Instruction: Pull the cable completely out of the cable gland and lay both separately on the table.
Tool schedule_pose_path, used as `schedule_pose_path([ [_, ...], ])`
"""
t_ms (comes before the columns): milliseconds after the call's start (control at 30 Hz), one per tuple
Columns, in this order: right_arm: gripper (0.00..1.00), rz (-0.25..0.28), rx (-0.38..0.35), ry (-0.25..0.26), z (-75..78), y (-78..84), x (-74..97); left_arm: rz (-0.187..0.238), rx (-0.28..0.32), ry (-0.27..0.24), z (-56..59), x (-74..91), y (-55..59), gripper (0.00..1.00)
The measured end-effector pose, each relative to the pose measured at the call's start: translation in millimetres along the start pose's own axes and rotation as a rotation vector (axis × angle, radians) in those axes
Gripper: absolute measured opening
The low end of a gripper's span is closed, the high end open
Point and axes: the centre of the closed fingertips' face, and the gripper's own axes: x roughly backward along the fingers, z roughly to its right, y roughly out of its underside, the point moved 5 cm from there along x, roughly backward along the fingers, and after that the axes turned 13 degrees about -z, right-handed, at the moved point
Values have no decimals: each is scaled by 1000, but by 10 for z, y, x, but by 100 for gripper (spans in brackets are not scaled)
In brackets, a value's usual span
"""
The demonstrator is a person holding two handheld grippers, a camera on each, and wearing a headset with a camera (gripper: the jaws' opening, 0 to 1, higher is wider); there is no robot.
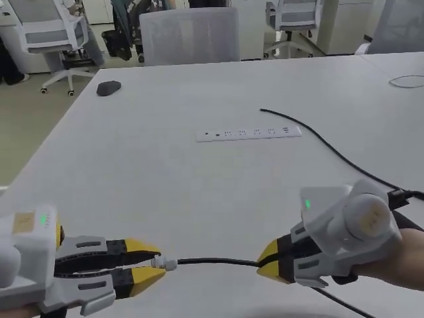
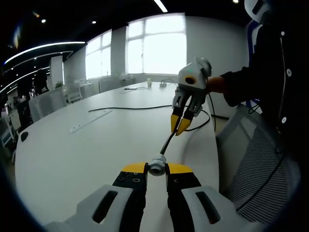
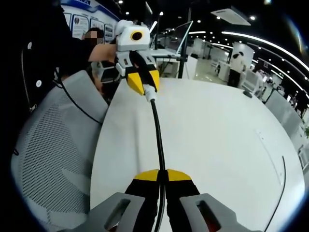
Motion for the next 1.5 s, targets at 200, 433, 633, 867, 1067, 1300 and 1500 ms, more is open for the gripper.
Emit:
schedule_pose_path([
  [200,0,4,-1,-8,2,-39,-39,22,37,-26,-42,80,96,15],
  [433,0,-21,11,-15,48,-83,-102,40,107,-72,-89,246,304,15],
  [633,0,-15,7,-7,80,-214,-183,60,159,-105,-84,352,482,15],
  [867,0,-9,3,8,114,-438,-357,69,202,-137,-38,396,651,15],
  [1067,0,-5,-20,10,157,-649,-529,86,243,-154,-21,418,786,15],
  [1300,0,20,-80,3,186,-945,-781,103,293,-170,-1,413,946,15],
  [1500,0,31,-126,-9,205,-1187,-1026,126,339,-177,-15,388,1075,15],
])
